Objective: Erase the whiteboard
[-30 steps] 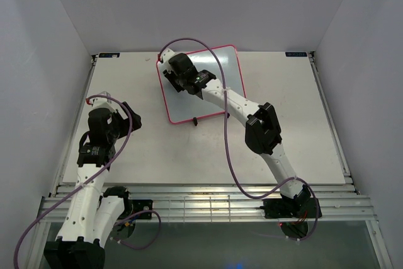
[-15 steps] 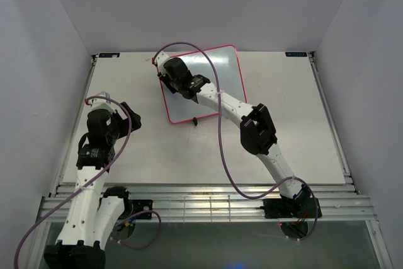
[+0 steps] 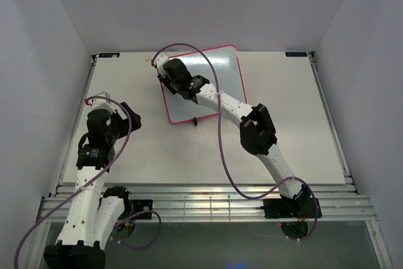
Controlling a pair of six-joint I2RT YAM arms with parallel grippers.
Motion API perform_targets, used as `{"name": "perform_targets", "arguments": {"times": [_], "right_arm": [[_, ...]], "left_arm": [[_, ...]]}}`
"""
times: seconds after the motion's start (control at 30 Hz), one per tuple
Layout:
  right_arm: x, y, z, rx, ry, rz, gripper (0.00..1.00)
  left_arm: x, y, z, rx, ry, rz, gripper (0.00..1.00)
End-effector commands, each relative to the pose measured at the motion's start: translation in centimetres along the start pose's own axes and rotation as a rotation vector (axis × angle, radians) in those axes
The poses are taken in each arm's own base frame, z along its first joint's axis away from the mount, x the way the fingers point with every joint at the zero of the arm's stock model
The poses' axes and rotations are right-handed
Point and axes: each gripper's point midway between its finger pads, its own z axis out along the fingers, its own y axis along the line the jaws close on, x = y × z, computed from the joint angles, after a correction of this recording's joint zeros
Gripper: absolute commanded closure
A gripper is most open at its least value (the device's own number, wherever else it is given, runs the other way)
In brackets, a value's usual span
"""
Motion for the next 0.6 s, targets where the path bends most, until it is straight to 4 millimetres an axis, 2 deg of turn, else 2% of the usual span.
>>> {"name": "perform_targets", "arguments": {"times": [0.0, 0.3, 0.57], "right_arm": [[1.4, 0.5, 0.0, -0.007, 0.044, -0.024, 0.72], [4.1, 1.9, -1.2, -0.029, 0.119, -0.060, 0.73], [4.0, 2.4, -2.9, -0.032, 0.110, -0.041, 0.73]], "left_arm": [[-1.3, -0.9, -0.7, 0.032, -0.038, 0.003, 0.02], [-1.3, -0.9, -0.7, 0.034, -0.041, 0.005, 0.02], [-1.3, -0.9, -0.7, 0.034, -0.041, 0.005, 0.02]]}}
